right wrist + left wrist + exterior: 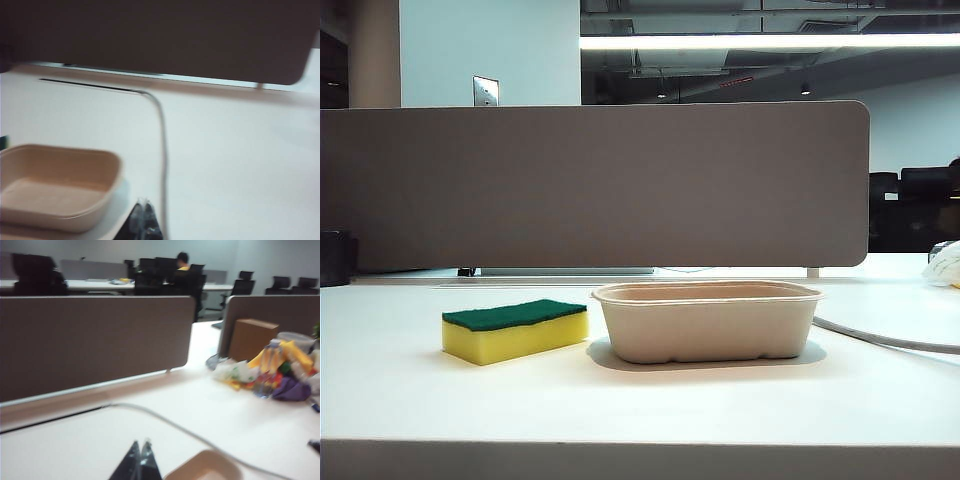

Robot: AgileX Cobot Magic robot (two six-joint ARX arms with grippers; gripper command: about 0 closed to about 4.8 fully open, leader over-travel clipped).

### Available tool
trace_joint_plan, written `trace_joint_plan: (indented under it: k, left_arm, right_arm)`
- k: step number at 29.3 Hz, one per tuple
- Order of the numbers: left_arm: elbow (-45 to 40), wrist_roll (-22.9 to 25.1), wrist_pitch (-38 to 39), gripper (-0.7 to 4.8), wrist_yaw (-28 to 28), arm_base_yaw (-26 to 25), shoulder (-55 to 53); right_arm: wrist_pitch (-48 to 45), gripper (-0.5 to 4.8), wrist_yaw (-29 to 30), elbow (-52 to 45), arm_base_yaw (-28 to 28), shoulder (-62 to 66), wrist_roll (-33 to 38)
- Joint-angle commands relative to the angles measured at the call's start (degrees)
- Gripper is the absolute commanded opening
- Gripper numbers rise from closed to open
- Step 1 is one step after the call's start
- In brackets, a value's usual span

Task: Take out the cleaning sponge from the paper lunch box and place it on the table.

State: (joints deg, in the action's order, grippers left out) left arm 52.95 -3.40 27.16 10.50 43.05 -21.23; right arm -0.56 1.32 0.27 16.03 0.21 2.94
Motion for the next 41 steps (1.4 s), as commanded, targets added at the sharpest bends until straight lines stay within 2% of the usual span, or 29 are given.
trace_joint_plan:
  k: [1, 10, 16, 41]
  left_arm:
    - [0.1, 0.7, 5.9, -0.06, 1.2, 0.1, 2.4]
    - [0.0, 3.5, 14.6, -0.06, 2.5, 0.1, 4.8]
    - [-0.7, 3.7, 15.8, -0.06, 2.8, 0.1, 4.7]
    - [-0.7, 3.8, 15.7, -0.06, 2.5, 0.1, 4.7]
  right_arm:
    - [-0.9, -0.05, 0.1, 0.0, -3.7, 0.0, 0.0]
    - [-0.9, -0.05, 0.1, 0.0, -11.3, 0.0, 0.0]
    - [-1.0, -0.05, 0.1, 0.0, -13.6, 0.0, 0.0]
    - [-0.9, -0.05, 0.1, 0.0, -13.9, 0.0, 0.0]
